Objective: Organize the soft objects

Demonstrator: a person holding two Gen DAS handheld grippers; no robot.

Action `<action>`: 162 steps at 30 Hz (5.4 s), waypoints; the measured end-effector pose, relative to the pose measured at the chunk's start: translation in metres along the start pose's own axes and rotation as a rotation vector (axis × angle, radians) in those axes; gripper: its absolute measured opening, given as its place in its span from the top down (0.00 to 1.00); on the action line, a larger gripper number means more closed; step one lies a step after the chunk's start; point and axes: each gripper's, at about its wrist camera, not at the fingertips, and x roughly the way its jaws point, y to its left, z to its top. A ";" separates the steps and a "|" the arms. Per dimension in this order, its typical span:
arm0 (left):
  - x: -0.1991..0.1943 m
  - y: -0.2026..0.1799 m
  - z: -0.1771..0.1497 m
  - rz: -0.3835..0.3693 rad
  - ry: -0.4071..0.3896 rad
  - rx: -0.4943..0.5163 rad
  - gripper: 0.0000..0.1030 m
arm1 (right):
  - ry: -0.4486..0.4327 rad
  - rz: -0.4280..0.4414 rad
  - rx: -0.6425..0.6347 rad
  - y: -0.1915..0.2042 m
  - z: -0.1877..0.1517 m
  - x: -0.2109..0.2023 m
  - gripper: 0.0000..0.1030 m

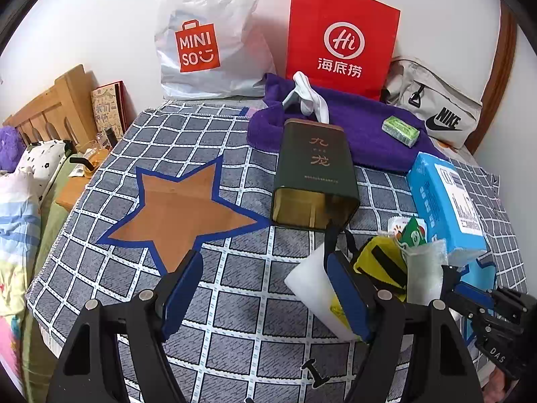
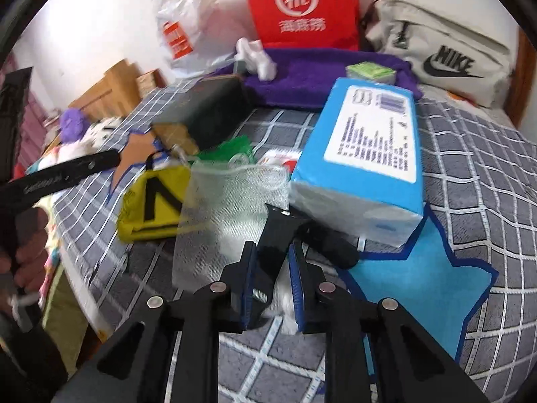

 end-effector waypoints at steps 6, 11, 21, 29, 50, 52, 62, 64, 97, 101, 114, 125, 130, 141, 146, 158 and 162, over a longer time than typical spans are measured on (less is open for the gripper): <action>-0.001 -0.001 -0.001 -0.018 0.005 -0.006 0.27 | 0.006 0.009 0.093 -0.012 -0.005 -0.004 0.78; -0.001 -0.004 -0.003 -0.022 0.008 0.008 0.27 | -0.003 0.065 0.062 0.013 -0.010 -0.007 0.76; 0.000 0.001 -0.005 -0.051 0.012 0.000 0.27 | 0.034 -0.013 0.055 0.017 -0.009 0.008 0.71; 0.000 0.001 -0.007 -0.065 0.014 0.014 0.27 | 0.018 -0.063 0.047 0.017 -0.001 0.006 0.63; -0.007 0.002 -0.008 -0.109 0.020 0.013 0.27 | -0.042 -0.024 0.088 -0.012 -0.008 -0.029 0.79; -0.007 -0.001 -0.008 -0.113 0.022 0.021 0.27 | -0.032 -0.017 0.087 -0.018 -0.011 -0.032 0.79; -0.005 -0.012 -0.009 -0.122 0.041 0.051 0.27 | 0.030 -0.022 0.141 -0.068 -0.039 -0.040 0.83; -0.003 -0.014 -0.008 -0.127 0.046 0.052 0.27 | 0.043 -0.017 0.158 -0.074 -0.041 -0.037 0.83; 0.004 -0.011 -0.009 -0.161 0.064 0.046 0.27 | 0.007 -0.222 0.093 -0.055 -0.048 -0.003 0.59; 0.002 -0.013 -0.010 -0.177 0.057 0.060 0.27 | -0.008 -0.203 0.108 -0.062 -0.046 -0.004 0.80; 0.029 -0.045 -0.019 -0.165 0.098 0.133 0.47 | -0.033 -0.167 0.113 -0.064 -0.042 -0.014 0.80; 0.011 -0.020 -0.010 -0.205 0.045 0.084 0.68 | -0.041 -0.146 0.085 -0.058 -0.034 -0.018 0.80; -0.004 -0.010 -0.004 -0.189 0.005 0.066 0.68 | -0.061 -0.146 0.077 -0.056 -0.030 -0.029 0.80; -0.027 0.001 0.009 -0.197 -0.049 0.034 0.68 | -0.110 -0.114 0.047 -0.040 -0.013 -0.054 0.80; -0.031 0.002 0.016 -0.198 -0.060 0.023 0.68 | -0.128 -0.100 0.041 -0.039 0.000 -0.060 0.80; -0.040 -0.005 0.043 -0.195 -0.098 0.027 0.68 | -0.167 -0.079 0.028 -0.043 0.034 -0.072 0.80; -0.036 -0.008 0.055 -0.193 -0.099 0.023 0.68 | -0.177 -0.069 0.029 -0.047 0.050 -0.073 0.80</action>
